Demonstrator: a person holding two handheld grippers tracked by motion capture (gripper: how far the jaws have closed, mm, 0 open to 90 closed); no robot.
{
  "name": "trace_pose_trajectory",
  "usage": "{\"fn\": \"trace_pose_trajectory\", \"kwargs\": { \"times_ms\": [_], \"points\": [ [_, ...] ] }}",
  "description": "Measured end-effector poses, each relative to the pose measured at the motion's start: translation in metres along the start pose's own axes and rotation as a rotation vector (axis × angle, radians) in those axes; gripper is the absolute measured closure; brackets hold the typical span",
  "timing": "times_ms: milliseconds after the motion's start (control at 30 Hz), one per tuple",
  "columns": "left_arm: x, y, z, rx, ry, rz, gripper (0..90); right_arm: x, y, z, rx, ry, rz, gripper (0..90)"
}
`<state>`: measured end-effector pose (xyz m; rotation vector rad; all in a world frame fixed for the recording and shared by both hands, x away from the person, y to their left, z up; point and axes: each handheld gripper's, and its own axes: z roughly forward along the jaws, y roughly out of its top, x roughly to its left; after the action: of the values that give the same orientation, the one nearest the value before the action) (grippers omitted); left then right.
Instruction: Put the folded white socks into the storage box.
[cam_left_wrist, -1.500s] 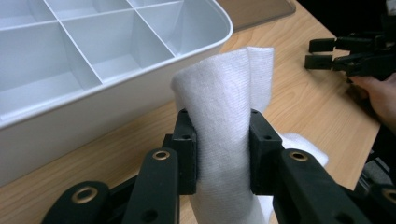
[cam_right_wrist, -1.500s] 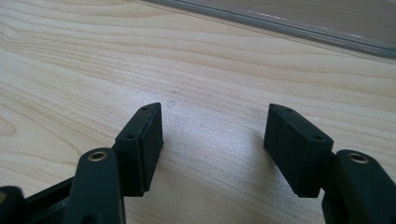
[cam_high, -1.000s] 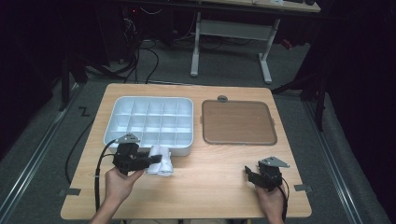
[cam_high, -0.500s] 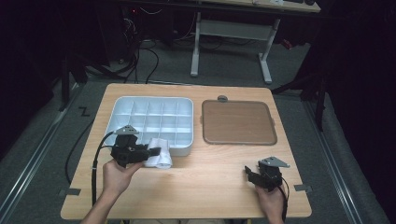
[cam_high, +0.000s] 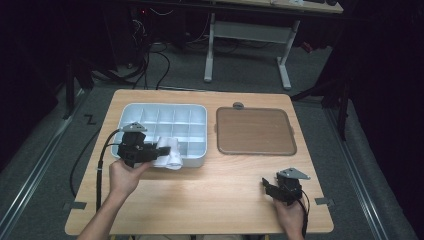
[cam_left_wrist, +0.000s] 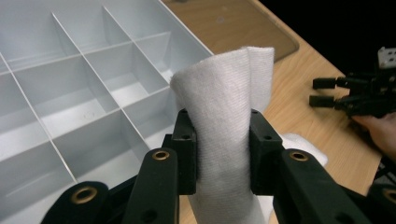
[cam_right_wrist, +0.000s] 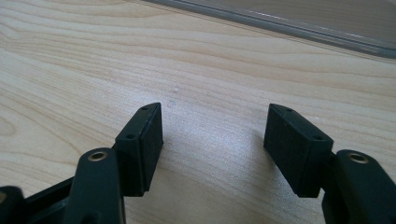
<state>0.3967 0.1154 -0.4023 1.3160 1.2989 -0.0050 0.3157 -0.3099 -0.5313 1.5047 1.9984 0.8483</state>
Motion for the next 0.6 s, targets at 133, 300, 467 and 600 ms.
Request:
{"fn": "trace_pose_trajectory", "kwargs": {
  "times_ms": [133, 300, 467, 600],
  "points": [
    [0.003, 0.006, 0.002, -0.005, 0.004, 0.009, 69.4, 0.000, 0.000, 0.000, 0.000, 0.000, -0.002, 37.9],
    [0.012, 0.014, 0.008, -0.001, 0.022, 0.007, 69.4, 0.000, 0.000, 0.000, 0.001, -0.002, 0.000, 37.9],
    [0.021, 0.020, 0.015, -0.011, 0.024, -0.027, 69.4, 0.000, 0.000, 0.000, 0.000, -0.002, 0.001, 37.9],
    [0.026, 0.021, 0.019, -0.007, 0.032, -0.037, 69.4, 0.000, 0.000, 0.000, 0.001, -0.002, 0.001, 37.9]
  ]
}}
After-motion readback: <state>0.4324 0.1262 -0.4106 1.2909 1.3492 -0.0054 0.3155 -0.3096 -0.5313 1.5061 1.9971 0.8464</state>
